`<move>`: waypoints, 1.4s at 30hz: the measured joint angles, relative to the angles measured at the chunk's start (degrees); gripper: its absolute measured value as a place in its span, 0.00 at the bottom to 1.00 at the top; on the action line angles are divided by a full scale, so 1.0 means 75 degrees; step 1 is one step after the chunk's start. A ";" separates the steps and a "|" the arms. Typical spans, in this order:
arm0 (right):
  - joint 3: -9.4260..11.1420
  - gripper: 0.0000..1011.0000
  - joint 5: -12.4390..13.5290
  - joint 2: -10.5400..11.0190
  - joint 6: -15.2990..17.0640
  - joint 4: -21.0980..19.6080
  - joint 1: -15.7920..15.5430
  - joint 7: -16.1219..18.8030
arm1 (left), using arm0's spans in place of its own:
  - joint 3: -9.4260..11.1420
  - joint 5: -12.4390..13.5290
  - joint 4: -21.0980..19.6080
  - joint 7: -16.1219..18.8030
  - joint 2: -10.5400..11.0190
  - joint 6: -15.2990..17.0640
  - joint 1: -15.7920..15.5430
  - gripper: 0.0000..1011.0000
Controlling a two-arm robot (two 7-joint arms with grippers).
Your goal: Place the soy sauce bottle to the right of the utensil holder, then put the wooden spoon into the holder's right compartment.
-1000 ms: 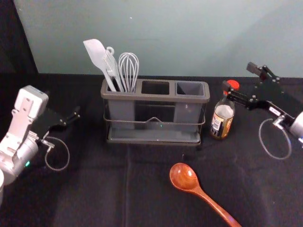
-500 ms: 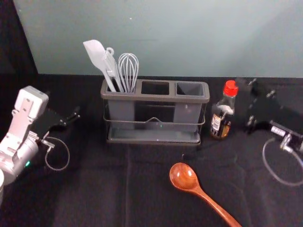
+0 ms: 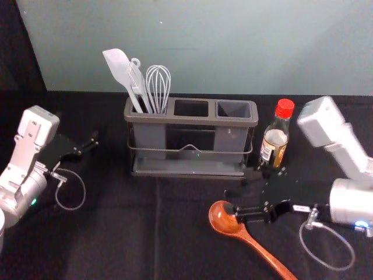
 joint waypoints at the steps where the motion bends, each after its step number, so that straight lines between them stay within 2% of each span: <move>1: -0.0095 0.99 -0.0026 -0.0028 0.0144 0.0037 0.0084 -0.0002 | 0.0000 0.0000 0.0000 0.0000 0.0000 0.0000 0.0000 0.99; 6: -0.0685 0.99 -0.0156 -0.0248 0.0935 0.0384 0.0623 -0.0006 | 0.0000 0.0000 0.0000 0.0000 0.0000 0.0000 0.0000 0.99; 9: -0.0990 0.99 -0.0253 -0.0380 0.1265 0.0616 0.0884 -0.0049 | 0.0000 0.0000 0.0000 0.0000 0.0000 0.0000 0.0000 0.99; 12: -0.1228 0.99 -0.0347 -0.0513 0.1532 0.0800 0.1101 -0.0154 | 0.0000 0.0000 0.0000 0.0000 0.0000 0.0000 0.0000 0.99; 18: -0.1535 0.99 -0.0514 -0.0695 0.1850 0.1064 0.1364 -0.0287 | 0.0000 0.0000 0.0000 0.0000 0.0000 0.0000 0.0000 0.99; 28: -0.1645 0.99 -0.0687 -0.0901 0.1998 0.1399 0.1472 -0.0468 | 0.0000 0.0000 0.0000 0.0000 0.0000 0.0000 0.0000 0.99; 42: -0.1696 0.99 -0.0735 -0.1153 0.2076 0.1828 0.1595 -0.0354 | 0.0000 0.0000 0.0000 0.0000 0.0000 0.0000 0.0000 0.99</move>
